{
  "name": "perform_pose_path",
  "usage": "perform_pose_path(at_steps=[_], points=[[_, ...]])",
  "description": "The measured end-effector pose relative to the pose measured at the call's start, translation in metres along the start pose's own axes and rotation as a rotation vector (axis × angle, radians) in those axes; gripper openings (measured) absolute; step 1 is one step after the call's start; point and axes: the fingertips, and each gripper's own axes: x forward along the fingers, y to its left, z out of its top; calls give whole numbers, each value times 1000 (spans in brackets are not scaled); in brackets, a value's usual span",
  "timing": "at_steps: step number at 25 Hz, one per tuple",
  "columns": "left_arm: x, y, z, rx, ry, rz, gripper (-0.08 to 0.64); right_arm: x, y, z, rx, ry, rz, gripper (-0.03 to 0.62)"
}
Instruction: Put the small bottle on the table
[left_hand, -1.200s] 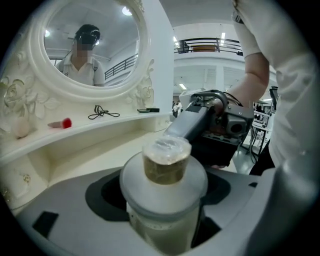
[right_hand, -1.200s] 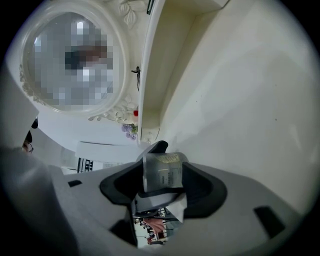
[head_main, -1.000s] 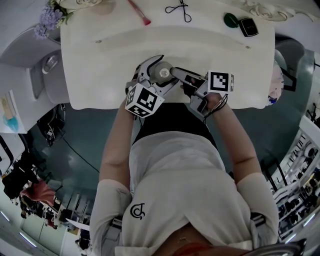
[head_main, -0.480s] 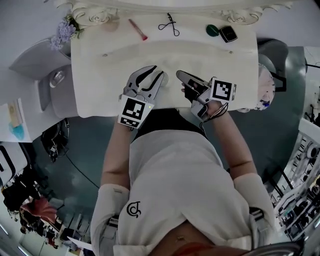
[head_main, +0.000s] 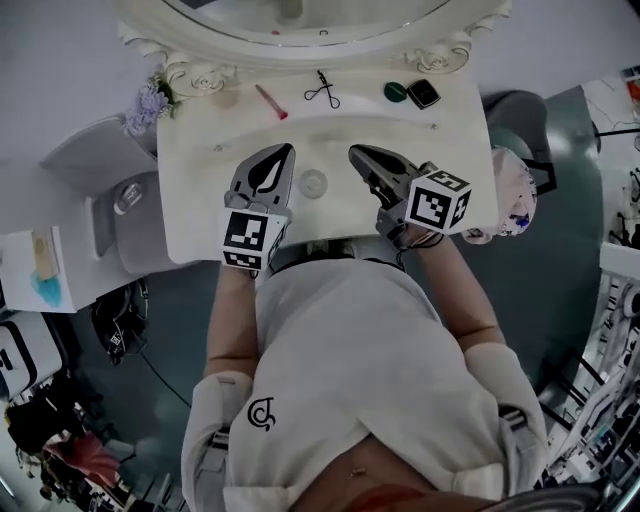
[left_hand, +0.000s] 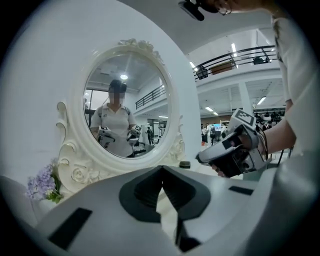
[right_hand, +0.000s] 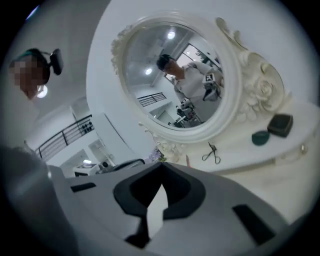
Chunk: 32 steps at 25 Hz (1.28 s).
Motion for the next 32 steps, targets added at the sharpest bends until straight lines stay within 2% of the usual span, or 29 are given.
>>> perform_pose_path(at_steps=[6,8,11,14,20,24,32], points=[[-18,14,40,21,-64,43,14,-7,30,30,-451,-25,-86,6],[-25,19,47,14,-88,57,14,-7,36,34,-557,-28,-104,6],[-32,24,52,23,-96,77,14,-9,42,38,-659,-50,-119,6],[-37,26,53,32,-94,79,14,-13,43,45,-699,-98,-152,6],[-49,29,69,28,-106,111,14,-26,36,65,-641,-195,-244,5],[-52,28,73,38,-110,117,14,-32,31,67,-649,-205,-285,5],[-49,25,70,50,-99,124,14,-30,36,58,-728,-186,-285,5]])
